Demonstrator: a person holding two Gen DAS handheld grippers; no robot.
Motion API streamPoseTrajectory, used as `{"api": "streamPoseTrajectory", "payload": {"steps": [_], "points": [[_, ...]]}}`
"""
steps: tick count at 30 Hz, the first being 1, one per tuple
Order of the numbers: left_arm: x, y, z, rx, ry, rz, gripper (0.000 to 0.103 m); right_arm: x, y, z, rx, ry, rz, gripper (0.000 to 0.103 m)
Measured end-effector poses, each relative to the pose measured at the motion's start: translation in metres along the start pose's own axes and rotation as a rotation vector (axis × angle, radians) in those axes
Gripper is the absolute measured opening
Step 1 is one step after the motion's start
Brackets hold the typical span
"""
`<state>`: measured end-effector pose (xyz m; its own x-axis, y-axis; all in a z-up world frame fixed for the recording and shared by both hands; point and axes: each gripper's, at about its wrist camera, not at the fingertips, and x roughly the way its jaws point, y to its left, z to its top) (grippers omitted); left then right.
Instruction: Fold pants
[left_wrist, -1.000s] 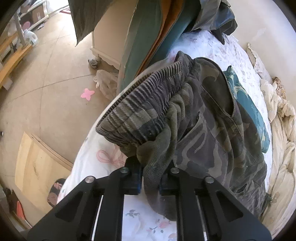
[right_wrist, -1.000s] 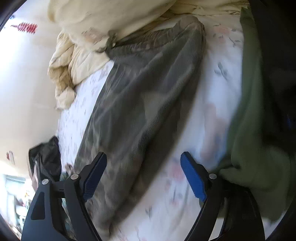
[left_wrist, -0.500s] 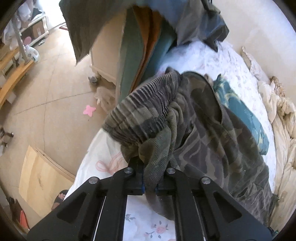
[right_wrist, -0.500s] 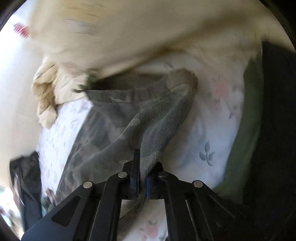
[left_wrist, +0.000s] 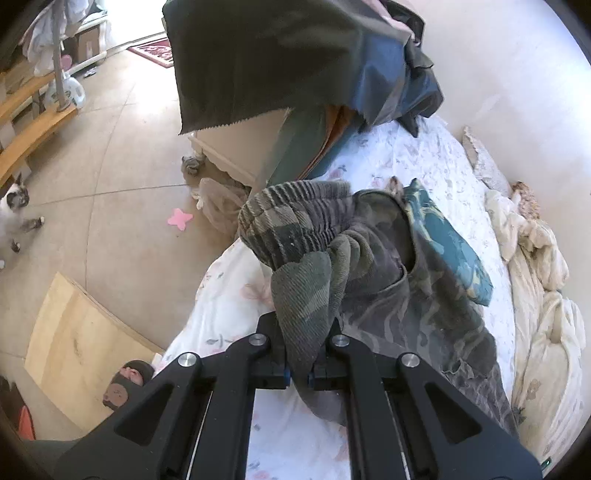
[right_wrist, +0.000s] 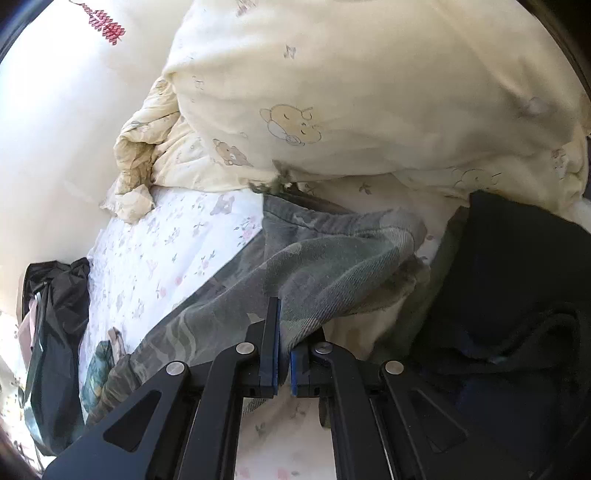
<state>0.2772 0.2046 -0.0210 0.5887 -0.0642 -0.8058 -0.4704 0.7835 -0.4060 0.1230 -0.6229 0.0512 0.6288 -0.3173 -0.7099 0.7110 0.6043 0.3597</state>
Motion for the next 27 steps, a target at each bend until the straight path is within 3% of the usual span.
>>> {"api": "streamPoseTrajectory", "payload": {"steps": [4,8,13,15,17,19,20,21,22,24,26,27], "points": [[-0.022,0.022,-0.005,0.006,0.02,-0.002,0.004,-0.013,0.007,0.005,-0.036,0.008,-0.018,0.002],[-0.047,0.053,-0.036,0.01,0.096,0.007,0.004,-0.024,-0.009,0.003,-0.019,0.069,-0.078,0.002],[-0.092,0.084,-0.076,0.1,0.169,0.023,0.004,-0.065,-0.039,-0.013,0.049,0.127,-0.169,0.002],[-0.082,0.093,-0.096,0.169,0.236,0.081,0.004,-0.074,-0.043,-0.019,-0.004,0.151,-0.247,0.002],[-0.059,0.108,-0.111,0.164,0.316,0.14,0.006,-0.057,-0.051,-0.034,-0.056,0.226,-0.364,0.002],[-0.041,0.11,-0.12,0.198,0.374,0.19,0.008,-0.043,-0.065,-0.048,-0.032,0.273,-0.413,0.003],[-0.039,0.112,-0.122,0.186,0.381,0.199,0.012,-0.039,-0.07,-0.053,-0.026,0.285,-0.435,0.005],[-0.041,0.11,-0.121,0.212,0.375,0.218,0.021,-0.033,-0.071,-0.058,-0.033,0.301,-0.476,0.013],[-0.043,0.105,-0.118,0.255,0.359,0.248,0.027,-0.031,-0.071,-0.06,-0.047,0.303,-0.505,0.028],[-0.06,0.101,-0.106,0.292,0.27,0.281,0.062,-0.035,-0.063,-0.061,-0.109,0.27,-0.582,0.037],[-0.074,0.098,-0.092,0.294,0.213,0.266,0.072,-0.044,-0.045,-0.059,-0.18,0.223,-0.617,0.041],[-0.081,0.096,-0.083,0.291,0.191,0.261,0.072,-0.049,-0.036,-0.057,-0.206,0.199,-0.629,0.046]]}}
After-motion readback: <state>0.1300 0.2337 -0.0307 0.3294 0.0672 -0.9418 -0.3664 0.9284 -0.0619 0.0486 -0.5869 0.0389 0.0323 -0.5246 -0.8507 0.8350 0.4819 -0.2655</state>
